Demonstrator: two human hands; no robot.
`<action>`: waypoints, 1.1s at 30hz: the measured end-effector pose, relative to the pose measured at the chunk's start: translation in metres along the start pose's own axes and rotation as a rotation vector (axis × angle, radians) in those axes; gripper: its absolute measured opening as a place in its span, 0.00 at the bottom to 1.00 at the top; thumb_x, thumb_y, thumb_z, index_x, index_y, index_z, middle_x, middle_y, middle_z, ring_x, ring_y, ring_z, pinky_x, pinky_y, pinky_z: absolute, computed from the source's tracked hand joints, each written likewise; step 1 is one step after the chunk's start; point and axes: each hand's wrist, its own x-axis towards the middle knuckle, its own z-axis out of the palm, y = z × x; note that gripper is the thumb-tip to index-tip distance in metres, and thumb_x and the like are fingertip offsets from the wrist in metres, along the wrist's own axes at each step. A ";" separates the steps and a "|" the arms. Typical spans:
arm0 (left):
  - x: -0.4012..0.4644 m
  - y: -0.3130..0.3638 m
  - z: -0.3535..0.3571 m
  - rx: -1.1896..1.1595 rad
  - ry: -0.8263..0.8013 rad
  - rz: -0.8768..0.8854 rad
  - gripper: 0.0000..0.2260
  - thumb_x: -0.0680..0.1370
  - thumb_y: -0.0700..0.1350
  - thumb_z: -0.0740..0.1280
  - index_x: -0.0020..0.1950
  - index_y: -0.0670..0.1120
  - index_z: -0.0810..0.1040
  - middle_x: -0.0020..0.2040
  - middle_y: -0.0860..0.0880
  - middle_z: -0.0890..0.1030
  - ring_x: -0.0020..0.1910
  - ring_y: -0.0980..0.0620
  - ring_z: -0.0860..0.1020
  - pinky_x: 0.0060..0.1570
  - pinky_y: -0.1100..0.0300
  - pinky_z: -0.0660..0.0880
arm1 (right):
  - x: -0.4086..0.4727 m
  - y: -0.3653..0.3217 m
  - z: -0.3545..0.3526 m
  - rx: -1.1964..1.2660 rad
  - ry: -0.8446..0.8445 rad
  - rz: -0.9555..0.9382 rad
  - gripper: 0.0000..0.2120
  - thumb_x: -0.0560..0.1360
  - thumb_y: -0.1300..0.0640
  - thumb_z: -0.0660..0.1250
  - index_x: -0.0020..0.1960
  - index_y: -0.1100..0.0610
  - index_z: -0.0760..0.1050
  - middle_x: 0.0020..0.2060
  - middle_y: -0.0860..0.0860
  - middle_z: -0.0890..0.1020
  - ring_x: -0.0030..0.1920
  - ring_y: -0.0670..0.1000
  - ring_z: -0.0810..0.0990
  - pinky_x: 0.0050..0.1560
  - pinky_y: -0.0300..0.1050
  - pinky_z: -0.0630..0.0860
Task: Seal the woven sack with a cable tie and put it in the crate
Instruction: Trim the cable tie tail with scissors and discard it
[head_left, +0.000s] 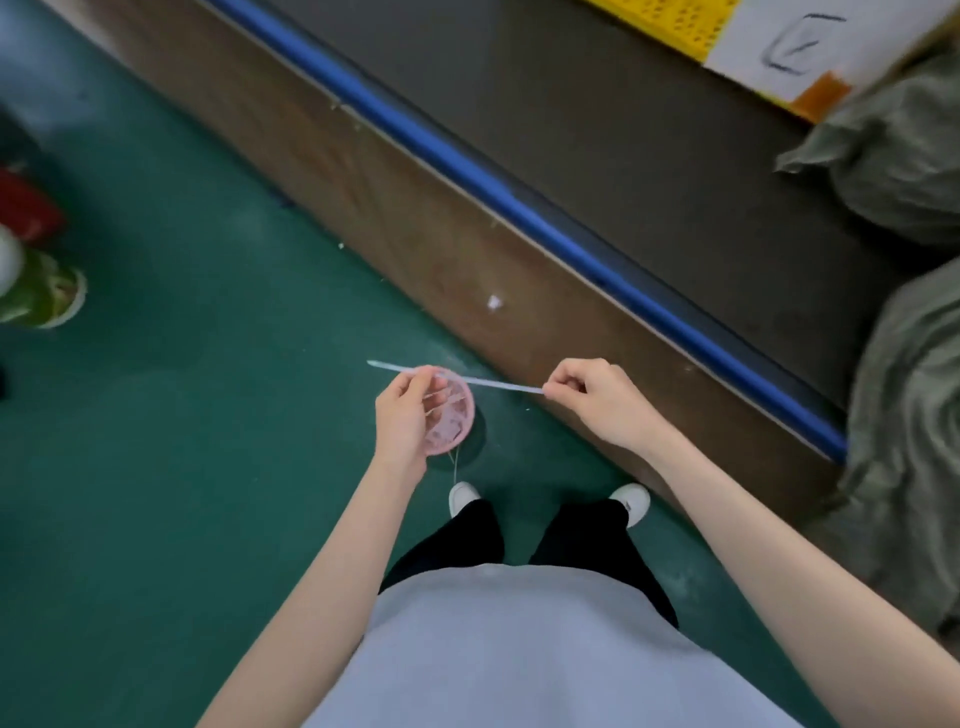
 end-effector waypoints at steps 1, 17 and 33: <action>0.007 -0.005 -0.020 -0.028 0.038 -0.041 0.07 0.79 0.42 0.63 0.43 0.45 0.78 0.35 0.51 0.79 0.31 0.57 0.75 0.34 0.65 0.71 | 0.008 -0.005 0.014 -0.018 -0.041 0.016 0.08 0.76 0.56 0.67 0.42 0.60 0.79 0.29 0.50 0.74 0.32 0.49 0.69 0.30 0.32 0.65; 0.098 -0.074 -0.120 -0.111 0.314 -0.245 0.10 0.80 0.38 0.58 0.44 0.45 0.77 0.38 0.50 0.80 0.33 0.56 0.74 0.33 0.66 0.70 | 0.135 0.026 0.130 0.155 0.072 0.327 0.11 0.72 0.61 0.71 0.32 0.54 0.78 0.27 0.53 0.81 0.24 0.46 0.75 0.35 0.42 0.75; 0.249 -0.247 -0.109 -0.047 0.314 -0.251 0.10 0.80 0.37 0.56 0.48 0.44 0.77 0.39 0.50 0.80 0.34 0.55 0.75 0.38 0.63 0.70 | 0.288 0.178 0.319 0.002 -0.173 0.231 0.14 0.74 0.62 0.66 0.59 0.55 0.80 0.50 0.57 0.83 0.48 0.55 0.82 0.50 0.40 0.76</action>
